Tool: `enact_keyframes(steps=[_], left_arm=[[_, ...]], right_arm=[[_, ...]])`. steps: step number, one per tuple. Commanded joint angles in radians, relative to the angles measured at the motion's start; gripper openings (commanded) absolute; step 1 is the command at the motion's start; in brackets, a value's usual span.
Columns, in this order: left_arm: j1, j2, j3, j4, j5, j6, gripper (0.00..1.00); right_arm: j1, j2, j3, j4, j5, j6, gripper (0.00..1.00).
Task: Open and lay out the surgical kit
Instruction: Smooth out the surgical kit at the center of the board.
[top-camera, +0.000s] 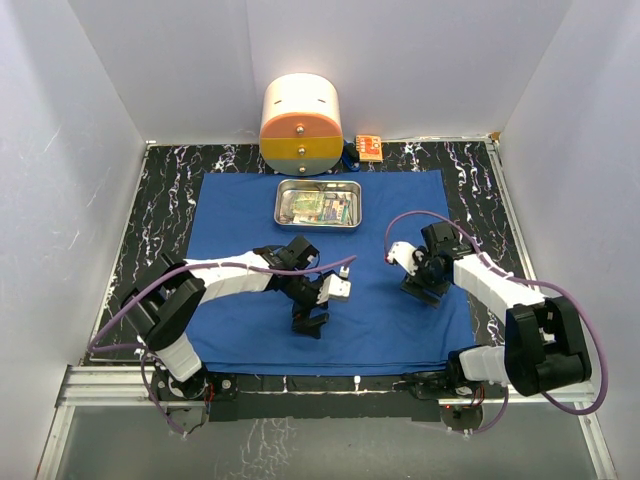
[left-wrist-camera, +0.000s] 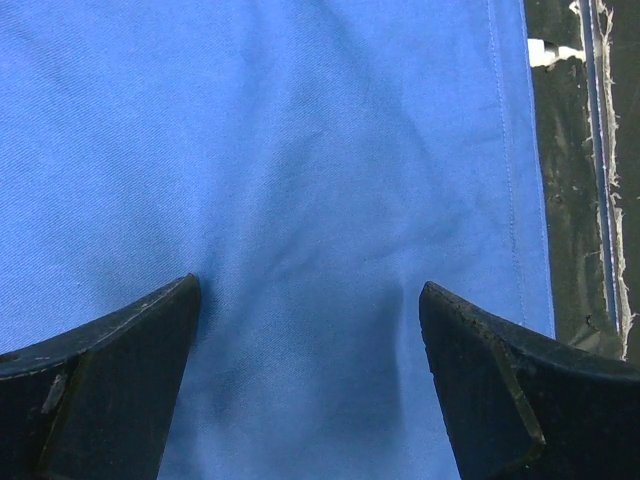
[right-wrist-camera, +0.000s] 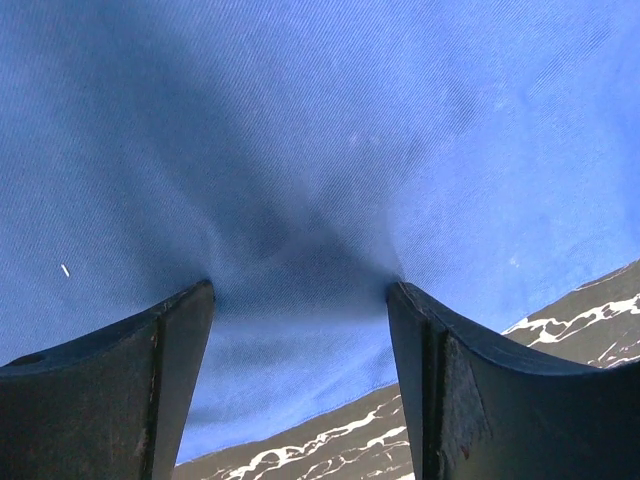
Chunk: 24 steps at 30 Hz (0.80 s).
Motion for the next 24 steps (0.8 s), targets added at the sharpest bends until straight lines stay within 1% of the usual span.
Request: enact_keyframes(steps=[1, 5, 7, 11, 14, 17, 19, 24], left_arm=[[-0.035, -0.005, -0.035, -0.231, 0.053, 0.02, 0.88], [-0.037, -0.015, 0.034, -0.322, 0.075, 0.081, 0.88], [-0.038, -0.023, 0.082, -0.342, 0.062, 0.101, 0.88], [-0.038, -0.025, 0.2, -0.333, 0.055, 0.105, 0.9], [-0.038, -0.01, 0.28, -0.272, 0.068, 0.063, 0.91], [-0.04, 0.033, 0.314, -0.098, 0.051, -0.052, 0.91], [-0.04, 0.089, 0.345, -0.014, 0.022, -0.1, 0.91], [-0.054, 0.27, 0.494, 0.041, -0.022, -0.165, 0.91]], right_arm=[[-0.003, -0.022, 0.0, -0.073, 0.053, -0.035, 0.7], [-0.003, -0.031, 0.036, -0.115, 0.046, -0.04, 0.71], [-0.013, -0.047, 0.078, -0.121, 0.011, -0.039, 0.71], [-0.059, -0.04, 0.21, -0.119, -0.146, -0.002, 0.71], [-0.088, 0.0, 0.286, -0.093, -0.242, 0.054, 0.71], [-0.091, 0.06, 0.315, -0.041, -0.232, 0.123, 0.7], [-0.092, 0.101, 0.319, -0.023, -0.191, 0.161, 0.69], [-0.114, 0.138, 0.291, -0.023, -0.075, 0.193, 0.68]])
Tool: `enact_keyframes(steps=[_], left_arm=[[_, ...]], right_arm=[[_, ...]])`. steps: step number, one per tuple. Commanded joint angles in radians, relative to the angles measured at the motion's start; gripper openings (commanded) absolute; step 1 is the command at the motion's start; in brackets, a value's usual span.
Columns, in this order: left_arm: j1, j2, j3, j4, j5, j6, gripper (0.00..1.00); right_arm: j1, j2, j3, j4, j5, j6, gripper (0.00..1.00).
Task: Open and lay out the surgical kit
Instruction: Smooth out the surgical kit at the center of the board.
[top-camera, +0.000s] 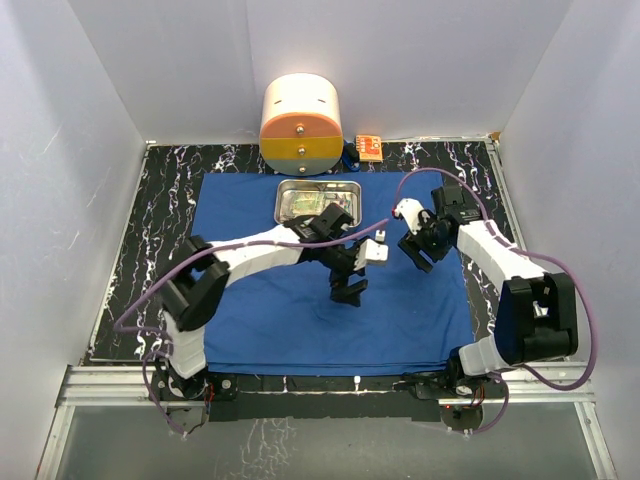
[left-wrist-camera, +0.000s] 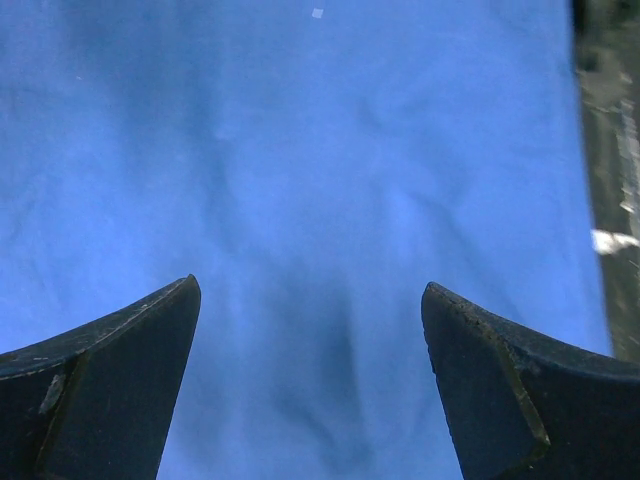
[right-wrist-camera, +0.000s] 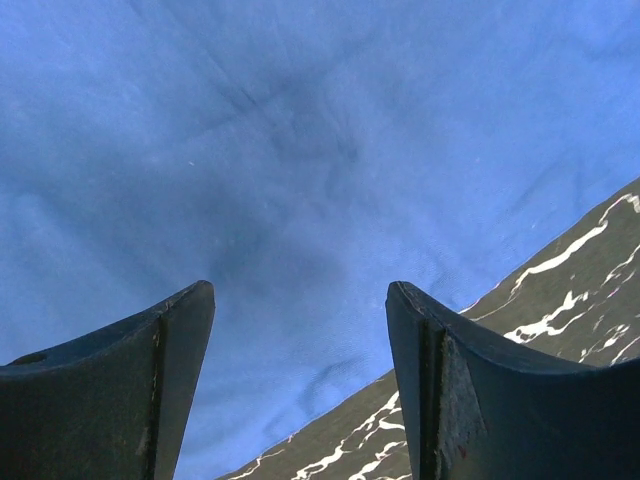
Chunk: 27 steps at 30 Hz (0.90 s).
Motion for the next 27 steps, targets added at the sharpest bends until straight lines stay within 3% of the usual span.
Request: enact_keyframes(steps=[1, 6, 11, 20, 27], left_arm=[[-0.017, 0.143, 0.119, 0.091, -0.023, -0.09, 0.91], [-0.046, 0.232, 0.147, 0.139, -0.047, -0.094, 0.9], [-0.079, 0.253, 0.082, 0.127, -0.045, -0.075, 0.9], [-0.085, 0.159, -0.11, 0.157, -0.126, -0.062, 0.9], [-0.094, 0.091, -0.13, 0.119, -0.117, -0.032, 0.9]], right_arm=[[-0.033, -0.002, -0.02, 0.021, 0.082, 0.06, 0.68], [-0.061, -0.04, -0.112, -0.001, 0.135, 0.009, 0.68], [-0.091, -0.077, -0.215, -0.005, 0.18, -0.074, 0.68], [-0.145, -0.219, -0.325, -0.039, 0.269, -0.229, 0.68], [-0.184, -0.305, -0.267, -0.165, 0.266, -0.309, 0.68]])
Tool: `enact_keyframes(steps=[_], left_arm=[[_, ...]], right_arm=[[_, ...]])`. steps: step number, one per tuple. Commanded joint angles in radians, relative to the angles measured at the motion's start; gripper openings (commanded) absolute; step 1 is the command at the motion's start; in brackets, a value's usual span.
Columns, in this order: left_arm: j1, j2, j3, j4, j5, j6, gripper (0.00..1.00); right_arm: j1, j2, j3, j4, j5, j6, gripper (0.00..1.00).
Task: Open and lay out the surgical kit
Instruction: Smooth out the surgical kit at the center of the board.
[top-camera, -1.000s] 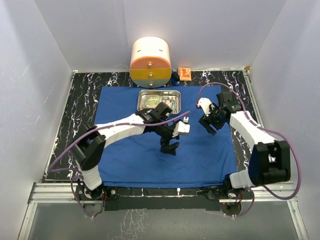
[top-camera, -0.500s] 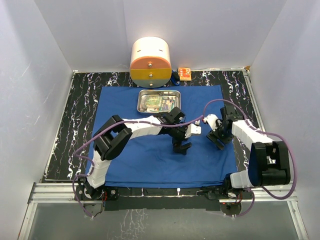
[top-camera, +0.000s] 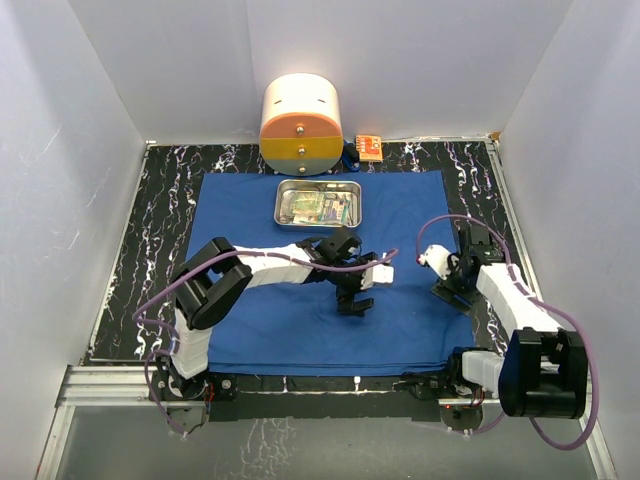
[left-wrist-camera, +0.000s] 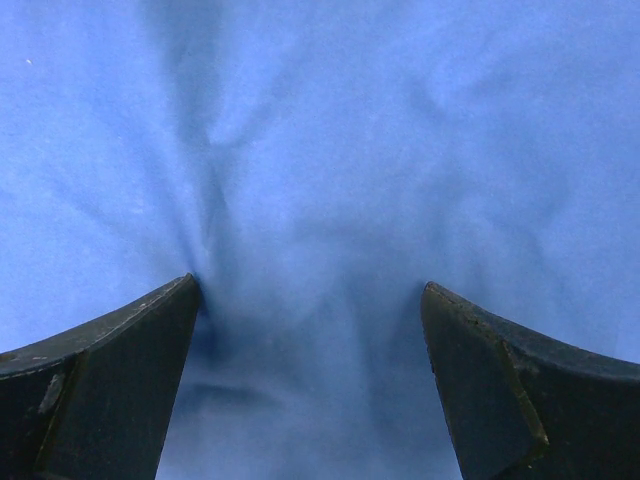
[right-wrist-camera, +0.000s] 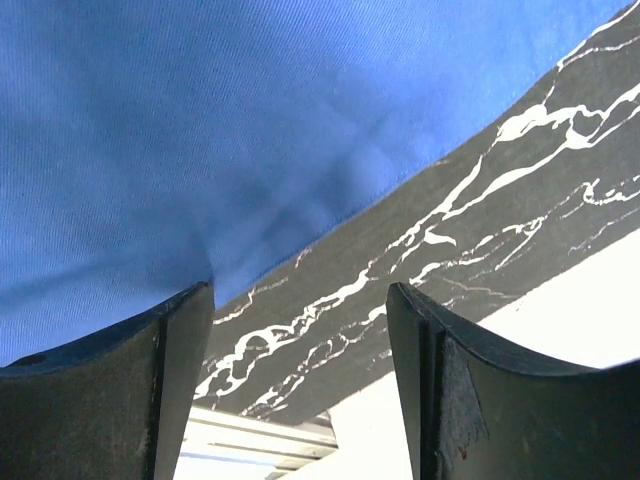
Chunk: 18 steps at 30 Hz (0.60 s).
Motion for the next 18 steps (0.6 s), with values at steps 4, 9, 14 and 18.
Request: enact_keyframes(steps=[4, 9, 14, 18], left_arm=[[-0.019, -0.11, 0.009, -0.201, 0.017, 0.004, 0.91], [-0.019, -0.198, 0.042, -0.219, -0.026, 0.029, 0.94], [0.006, -0.272, -0.017, -0.292, -0.122, 0.098, 0.95], [0.096, -0.352, -0.119, -0.31, -0.152, 0.103, 0.95]], right_arm=[[-0.015, -0.021, 0.2, -0.16, -0.195, 0.008, 0.68], [0.031, 0.051, 0.304, -0.131, -0.42, 0.163, 0.66], [0.185, 0.079, 0.232, -0.011, -0.422, 0.26, 0.65], [0.268, 0.063, 0.131, 0.064, -0.371, 0.282, 0.65]])
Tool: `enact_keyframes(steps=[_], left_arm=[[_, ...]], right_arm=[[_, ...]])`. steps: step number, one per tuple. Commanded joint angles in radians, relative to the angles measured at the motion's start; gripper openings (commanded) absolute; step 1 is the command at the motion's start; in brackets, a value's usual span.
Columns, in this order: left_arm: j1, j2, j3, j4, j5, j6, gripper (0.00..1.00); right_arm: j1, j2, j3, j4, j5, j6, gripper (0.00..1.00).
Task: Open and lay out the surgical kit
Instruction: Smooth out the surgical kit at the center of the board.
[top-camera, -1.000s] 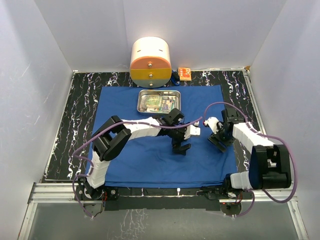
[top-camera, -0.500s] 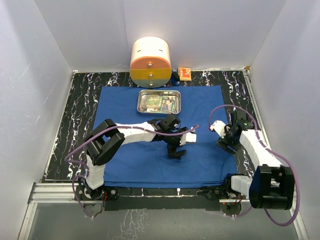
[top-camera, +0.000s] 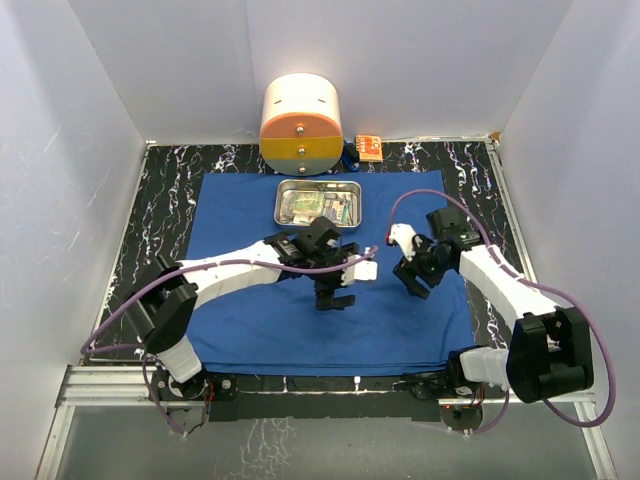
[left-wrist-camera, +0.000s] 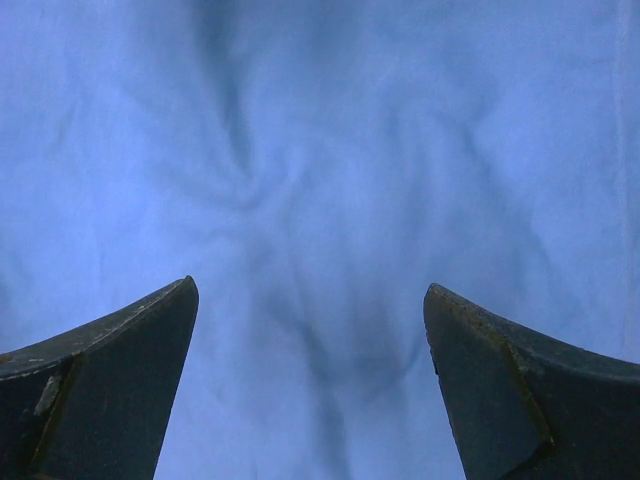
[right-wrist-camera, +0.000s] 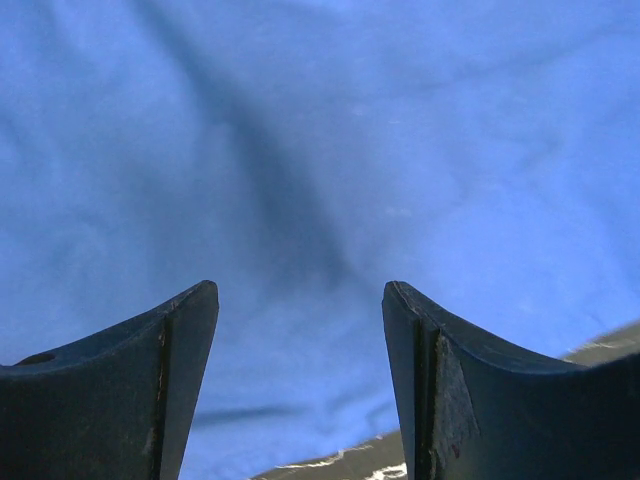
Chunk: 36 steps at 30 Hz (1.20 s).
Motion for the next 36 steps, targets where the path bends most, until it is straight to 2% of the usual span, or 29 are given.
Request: enact_keyframes(steps=[1, 9, 18, 26, 32, 36], left_arm=[[0.112, -0.106, -0.105, -0.078, -0.055, 0.031, 0.95], [0.274, -0.243, -0.297, -0.137, -0.118, 0.043, 0.95], [0.294, -0.381, -0.41, -0.351, -0.146, 0.055, 0.95], [0.294, -0.361, -0.407, -0.528, -0.145, 0.073, 0.94], [0.294, -0.345, -0.398, -0.619, -0.093, 0.09, 0.94], [0.294, -0.372, -0.358, -0.697, -0.061, 0.122, 0.93]], right_arm=[[0.06, -0.025, -0.092, 0.1, 0.018, 0.059, 0.65], [0.062, -0.05, -0.189, -0.011, 0.158, -0.072, 0.65], [0.063, -0.022, -0.181, -0.144, 0.226, -0.11, 0.65], [0.063, 0.059, -0.12, -0.229, 0.214, -0.094, 0.65], [0.063, 0.027, -0.063, -0.29, 0.222, -0.1, 0.65], [0.063, -0.005, 0.021, -0.297, 0.142, -0.1, 0.65]])
